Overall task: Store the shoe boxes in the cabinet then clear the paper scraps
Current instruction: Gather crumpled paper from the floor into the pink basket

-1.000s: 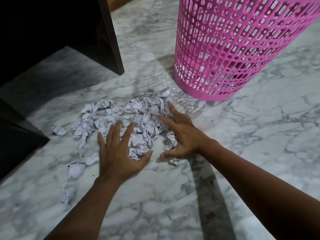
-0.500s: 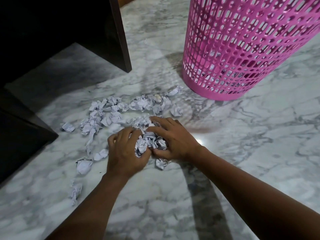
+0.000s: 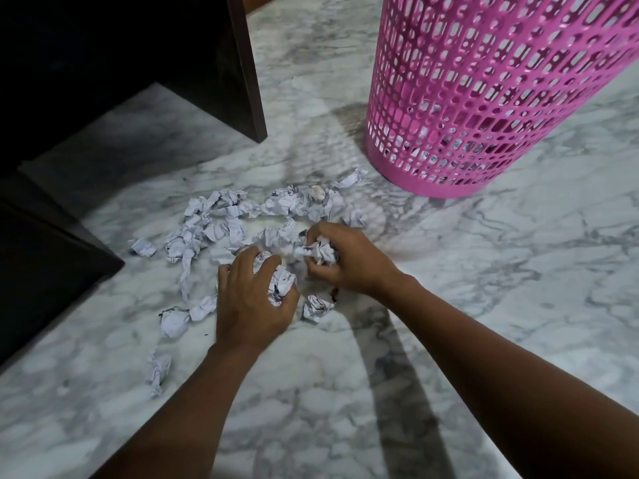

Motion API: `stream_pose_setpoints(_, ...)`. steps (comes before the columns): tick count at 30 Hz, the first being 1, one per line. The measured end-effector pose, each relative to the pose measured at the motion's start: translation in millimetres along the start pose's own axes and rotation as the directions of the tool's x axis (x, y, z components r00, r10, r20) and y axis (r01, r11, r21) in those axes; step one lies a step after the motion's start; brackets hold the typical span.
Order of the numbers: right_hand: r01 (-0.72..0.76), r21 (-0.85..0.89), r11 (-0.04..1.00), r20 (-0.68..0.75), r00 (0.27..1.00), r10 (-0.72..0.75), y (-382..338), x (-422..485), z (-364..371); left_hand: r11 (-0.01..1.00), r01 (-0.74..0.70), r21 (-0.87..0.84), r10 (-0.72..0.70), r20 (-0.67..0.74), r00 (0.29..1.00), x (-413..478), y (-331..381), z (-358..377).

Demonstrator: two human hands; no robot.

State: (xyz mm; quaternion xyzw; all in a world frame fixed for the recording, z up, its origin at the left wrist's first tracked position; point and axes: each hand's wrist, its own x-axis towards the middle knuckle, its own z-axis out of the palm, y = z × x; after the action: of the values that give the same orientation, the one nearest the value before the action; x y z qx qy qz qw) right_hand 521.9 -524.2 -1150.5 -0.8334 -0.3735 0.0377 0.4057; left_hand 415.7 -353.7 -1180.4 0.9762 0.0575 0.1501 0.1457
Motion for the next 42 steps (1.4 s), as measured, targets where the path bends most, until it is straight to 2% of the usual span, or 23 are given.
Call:
stream_pose_setpoints(3, -0.076, 0.074, 0.994, -0.078, 0.994, 0.081, -7, -15, -14, 1.000, 0.014, -0.015, -0.013, 0.029, 0.999, -1, -1, 0)
stream_pose_setpoints(6, -0.021, 0.013, 1.000, -0.120, 0.993, 0.022, -10, -39, -11, 0.999, 0.038, -0.035, -0.036, 0.049, 0.998, -2, 0, -3)
stream_pose_setpoints(8, 0.028, -0.123, 0.992, -0.058, 0.998, -0.035, -13, -54, 1, 0.999, 0.033, -0.024, -0.032, 0.033, 0.999, -6, 0, -5)
stream_pose_setpoints(11, 0.052, -0.328, 0.943, 0.048, 0.998, -0.038, -17, -67, 17, 0.996, -0.004, 0.090, 0.002, 0.020, 1.000, -12, -1, -12)
stream_pose_setpoints(14, 0.036, -0.372, 0.928, 0.075, 0.997, -0.008, -21, -70, 24, 0.980, 0.033, 0.197, -0.041, 0.037, 0.998, -17, -2, -16)
stream_pose_setpoints(17, 0.039, -0.396, 0.917, 0.087, 0.996, -0.004, -23, -70, 27, 0.974, 0.119, 0.194, -0.135, 0.071, 0.988, -19, -6, -14)
stream_pose_setpoints(20, 0.040, -0.412, 0.910, 0.078, 0.997, -0.009, -28, -71, 28, 0.982, 0.073, 0.172, -0.089, 0.086, 0.992, -19, -12, -11)
stream_pose_setpoints(24, -0.016, -0.317, 0.948, -0.056, 0.998, -0.001, -36, -70, 35, 0.994, 0.013, 0.109, -0.009, -0.034, 0.999, -21, -10, -11)
stream_pose_setpoints(27, -0.082, -0.256, 0.963, -0.066, 0.996, 0.067, -33, -68, 39, 0.996, -0.001, 0.087, 0.006, -0.063, 0.998, -22, -7, -9)
stream_pose_setpoints(31, -0.109, -0.182, 0.977, 0.028, 0.993, 0.116, -25, -63, 33, 0.995, -0.050, 0.083, 0.051, -0.017, 0.999, -16, -8, -10)
stream_pose_setpoints(33, -0.156, -0.100, 0.983, 0.026, 0.987, 0.160, -25, -61, 29, 0.997, -0.024, 0.073, 0.021, 0.045, 0.999, -11, -5, -14)
stream_pose_setpoints(36, -0.262, 0.022, 0.965, -0.060, 0.963, 0.263, -28, -60, 25, 0.999, 0.025, 0.040, -0.030, 0.117, 0.993, -5, -1, -21)
stream_pose_setpoints(39, -0.254, 0.101, 0.962, -0.173, 0.948, 0.269, -30, -60, 21, 0.996, 0.092, -0.018, -0.089, 0.151, 0.985, 0, 1, -27)
stream_pose_setpoints(42, -0.255, 0.096, 0.962, -0.262, 0.926, 0.271, -35, -54, 9, 0.986, 0.132, -0.102, -0.119, 0.131, 0.984, 7, 9, -38)
